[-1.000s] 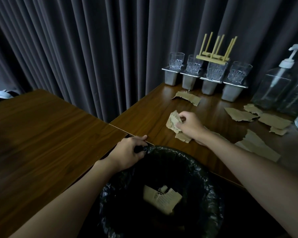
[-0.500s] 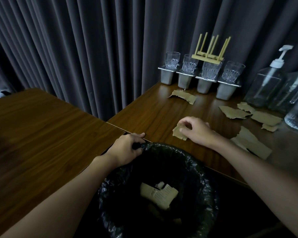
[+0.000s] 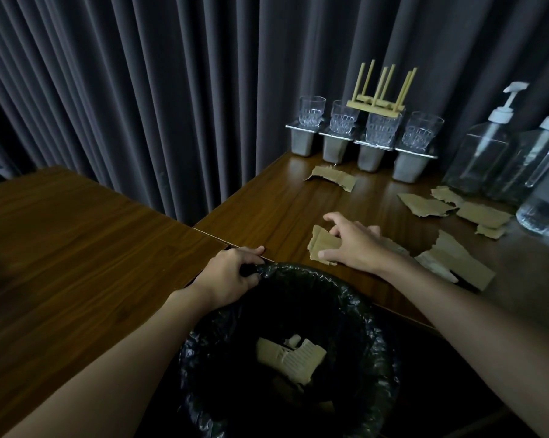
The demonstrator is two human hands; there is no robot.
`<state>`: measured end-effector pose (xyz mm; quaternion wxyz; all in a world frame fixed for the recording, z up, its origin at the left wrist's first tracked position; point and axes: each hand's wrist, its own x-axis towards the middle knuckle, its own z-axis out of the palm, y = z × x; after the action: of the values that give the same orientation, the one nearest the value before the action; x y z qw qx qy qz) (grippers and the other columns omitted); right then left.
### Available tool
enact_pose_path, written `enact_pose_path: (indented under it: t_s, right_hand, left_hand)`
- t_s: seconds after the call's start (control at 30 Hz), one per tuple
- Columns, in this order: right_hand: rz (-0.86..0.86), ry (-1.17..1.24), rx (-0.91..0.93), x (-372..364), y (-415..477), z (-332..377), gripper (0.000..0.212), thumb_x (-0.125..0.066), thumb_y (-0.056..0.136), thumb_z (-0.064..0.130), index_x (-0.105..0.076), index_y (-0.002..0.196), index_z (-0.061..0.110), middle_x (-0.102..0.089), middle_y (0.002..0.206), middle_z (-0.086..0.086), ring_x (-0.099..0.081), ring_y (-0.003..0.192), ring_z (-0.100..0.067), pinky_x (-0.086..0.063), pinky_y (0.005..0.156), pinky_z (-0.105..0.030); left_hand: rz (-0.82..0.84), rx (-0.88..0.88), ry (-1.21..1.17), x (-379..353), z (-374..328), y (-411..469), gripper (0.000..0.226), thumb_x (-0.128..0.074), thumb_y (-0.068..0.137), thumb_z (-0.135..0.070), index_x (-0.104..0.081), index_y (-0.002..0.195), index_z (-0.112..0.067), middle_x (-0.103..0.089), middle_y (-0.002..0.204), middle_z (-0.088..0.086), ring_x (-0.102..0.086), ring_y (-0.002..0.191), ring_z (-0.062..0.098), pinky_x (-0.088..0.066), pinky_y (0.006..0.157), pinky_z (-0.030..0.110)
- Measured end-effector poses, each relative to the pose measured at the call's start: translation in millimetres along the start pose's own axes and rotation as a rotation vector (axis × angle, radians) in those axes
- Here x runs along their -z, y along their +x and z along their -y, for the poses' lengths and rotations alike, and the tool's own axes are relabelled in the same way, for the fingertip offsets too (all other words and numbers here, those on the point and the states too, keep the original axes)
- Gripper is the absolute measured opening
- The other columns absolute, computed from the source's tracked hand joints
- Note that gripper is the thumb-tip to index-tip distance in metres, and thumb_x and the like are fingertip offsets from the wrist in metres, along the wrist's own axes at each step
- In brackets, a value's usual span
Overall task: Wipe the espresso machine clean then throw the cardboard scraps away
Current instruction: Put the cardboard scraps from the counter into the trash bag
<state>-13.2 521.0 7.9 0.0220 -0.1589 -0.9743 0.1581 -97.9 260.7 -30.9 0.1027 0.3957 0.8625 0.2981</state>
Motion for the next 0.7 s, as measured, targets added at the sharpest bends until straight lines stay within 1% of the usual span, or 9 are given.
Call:
enact_pose_path:
  t_s: [0.07, 0.1, 0.17, 0.23, 0.37, 0.43, 0.5, 0.63, 0.7]
  right_hand:
    - [-0.011, 0.076, -0.002, -0.3, 0.1, 2.1, 0.080, -0.075, 0.081, 0.038, -0.030, 0.146, 0.029, -0.048, 0.127, 0.005, -0.047, 0.114, -0.013, -0.034, 0.103, -0.042]
    - [-0.022, 0.143, -0.004, -1.1, 0.6, 2.3, 0.076, -0.076, 0.082, 0.029, -0.033, 0.145, 0.026, -0.046, 0.127, 0.003, -0.047, 0.111, -0.012, -0.042, 0.096, -0.037]
    - [-0.039, 0.330, 0.003, -0.3, 1.9, 1.9, 0.057, -0.071, 0.085, 0.011, -0.048, 0.136, 0.019, -0.050, 0.125, -0.001, -0.054, 0.107, -0.013, -0.049, 0.075, -0.022]
    - [-0.028, 0.523, 0.008, 2.9, 0.7, 3.0, 0.039, -0.065, 0.087, 0.001, -0.060, 0.123, 0.014, -0.061, 0.115, -0.003, -0.061, 0.098, -0.011, -0.051, 0.070, -0.020]
    - [0.051, 0.787, 0.005, 19.3, -7.9, 11.5, 0.032, -0.066, 0.088, 0.001, -0.063, 0.120, 0.006, -0.071, 0.109, -0.010, -0.068, 0.098, -0.017, -0.056, 0.085, -0.029]
    - [0.258, 0.925, 0.045, 26.7, -14.2, 16.7, 0.032, -0.066, 0.089, 0.001, -0.062, 0.120, 0.005, -0.072, 0.110, -0.012, -0.069, 0.101, -0.020, -0.055, 0.088, -0.030]
    - [0.432, 0.891, 0.102, 27.1, -17.6, 20.3, 0.031, -0.066, 0.089, 0.005, -0.062, 0.119, 0.006, -0.072, 0.110, -0.012, -0.069, 0.104, -0.021, -0.055, 0.089, -0.031]
    - [0.260, 0.807, 0.093, 13.7, -0.5, 11.3, 0.025, -0.067, 0.091, 0.012, -0.065, 0.116, 0.009, -0.071, 0.110, -0.010, -0.068, 0.106, -0.017, -0.051, 0.100, -0.039]
    - [0.169, 0.762, 0.073, 9.2, 13.3, 3.1, 0.021, -0.066, 0.092, 0.013, -0.067, 0.113, 0.013, -0.070, 0.113, -0.005, -0.065, 0.109, -0.014, -0.048, 0.103, -0.037]
  left_hand:
    - [0.002, 0.005, -0.005, 0.1, 0.8, 0.3, 0.035, -0.067, 0.092, -0.019, -0.067, 0.125, -0.030, -0.047, 0.151, -0.010, -0.039, 0.141, 0.008, -0.031, 0.119, 0.035]
    - [0.004, 0.005, -0.007, -0.1, 1.2, 0.3, 0.035, -0.067, 0.092, -0.019, -0.067, 0.125, -0.030, -0.047, 0.151, -0.011, -0.039, 0.141, 0.008, -0.031, 0.119, 0.035]
    - [0.004, 0.003, -0.011, -0.4, 1.4, -0.1, 0.035, -0.067, 0.092, -0.018, -0.067, 0.125, -0.029, -0.047, 0.151, -0.011, -0.040, 0.141, 0.008, -0.031, 0.119, 0.034]
    - [-0.003, 0.000, -0.013, -0.5, 1.3, -0.6, 0.034, -0.067, 0.092, -0.017, -0.068, 0.124, -0.030, -0.048, 0.150, -0.010, -0.040, 0.140, 0.007, -0.032, 0.118, 0.033]
    - [0.003, 0.000, -0.016, 0.6, 0.0, -0.6, 0.035, -0.066, 0.092, -0.016, -0.067, 0.124, -0.030, -0.048, 0.150, -0.011, -0.040, 0.140, 0.006, -0.032, 0.118, 0.031]
    - [0.005, 0.001, -0.011, 1.3, -0.7, -0.6, 0.035, -0.066, 0.092, -0.016, -0.067, 0.124, -0.029, -0.048, 0.150, -0.011, -0.040, 0.140, 0.005, -0.032, 0.119, 0.032]
    - [0.001, 0.004, 0.000, 1.8, -1.3, -0.9, 0.035, -0.067, 0.092, -0.014, -0.067, 0.125, -0.027, -0.048, 0.150, -0.011, -0.041, 0.140, 0.006, -0.032, 0.118, 0.031]
    - [0.000, -0.002, 0.003, 2.6, -2.2, -1.2, 0.034, -0.066, 0.092, -0.014, -0.068, 0.124, -0.026, -0.049, 0.150, -0.010, -0.040, 0.140, 0.005, -0.031, 0.118, 0.029]
    - [0.008, 0.003, 0.007, 3.1, -1.0, -0.4, 0.034, -0.067, 0.092, -0.016, -0.068, 0.124, -0.027, -0.049, 0.149, -0.011, -0.040, 0.140, 0.004, -0.031, 0.117, 0.028]
